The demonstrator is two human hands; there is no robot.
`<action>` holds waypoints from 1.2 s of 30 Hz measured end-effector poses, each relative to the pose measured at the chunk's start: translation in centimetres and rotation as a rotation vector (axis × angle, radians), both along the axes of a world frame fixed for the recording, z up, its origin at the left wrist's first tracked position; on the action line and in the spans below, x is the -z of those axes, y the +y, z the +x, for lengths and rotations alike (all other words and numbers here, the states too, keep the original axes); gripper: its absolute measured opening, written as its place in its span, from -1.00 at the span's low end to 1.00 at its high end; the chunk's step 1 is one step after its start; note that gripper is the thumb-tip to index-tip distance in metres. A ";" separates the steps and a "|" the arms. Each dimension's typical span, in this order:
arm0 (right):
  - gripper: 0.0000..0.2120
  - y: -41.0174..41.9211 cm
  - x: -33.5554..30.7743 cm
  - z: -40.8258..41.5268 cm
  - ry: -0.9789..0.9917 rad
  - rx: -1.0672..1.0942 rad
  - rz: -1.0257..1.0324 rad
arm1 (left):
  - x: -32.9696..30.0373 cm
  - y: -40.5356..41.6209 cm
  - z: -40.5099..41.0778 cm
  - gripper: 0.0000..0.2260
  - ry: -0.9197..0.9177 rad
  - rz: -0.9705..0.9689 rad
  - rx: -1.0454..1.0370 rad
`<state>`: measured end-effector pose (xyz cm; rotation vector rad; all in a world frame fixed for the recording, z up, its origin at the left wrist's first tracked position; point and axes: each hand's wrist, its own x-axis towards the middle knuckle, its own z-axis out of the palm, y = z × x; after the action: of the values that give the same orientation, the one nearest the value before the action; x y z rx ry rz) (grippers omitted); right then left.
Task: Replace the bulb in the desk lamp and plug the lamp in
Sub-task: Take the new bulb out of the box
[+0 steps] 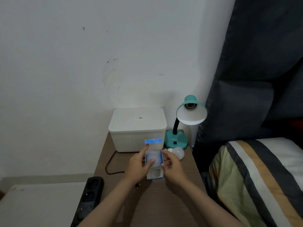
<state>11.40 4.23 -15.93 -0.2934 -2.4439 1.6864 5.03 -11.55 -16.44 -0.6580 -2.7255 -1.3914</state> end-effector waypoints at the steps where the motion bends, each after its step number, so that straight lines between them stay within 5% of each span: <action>1: -0.51 0.1 0.0 -0.1 -0.008 -0.012 -0.011 | 0.0 -0.2 -0.4 -0.34 -0.043 -0.055 0.038; 6: -0.51 0.5 -1.0 -0.3 -0.068 -0.070 -0.058 | 0.3 -0.6 -1.7 -0.19 -0.178 -0.199 0.146; 12: -0.67 1.2 -2.2 -1.9 0.005 -0.019 0.215 | 0.4 -0.7 -2.2 -0.13 -0.259 -0.152 0.161; 18: -0.60 0.7 -2.4 -3.9 -0.065 -0.183 0.492 | 0.1 -0.9 -1.7 -0.16 -0.324 -0.096 0.189; 27: -0.55 0.5 -2.3 -4.7 -0.113 -0.158 0.525 | -0.1 -0.7 -1.2 -0.20 -0.337 -0.044 0.167; 36: -0.60 1.1 -4.6 -3.7 0.017 -0.047 0.269 | 0.0 -0.7 -1.2 -0.21 -0.311 -0.088 0.153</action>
<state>7.72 5.33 -11.35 -0.1874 -2.6428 1.3457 3.85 -12.21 -16.44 -0.7247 -3.0486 -1.5312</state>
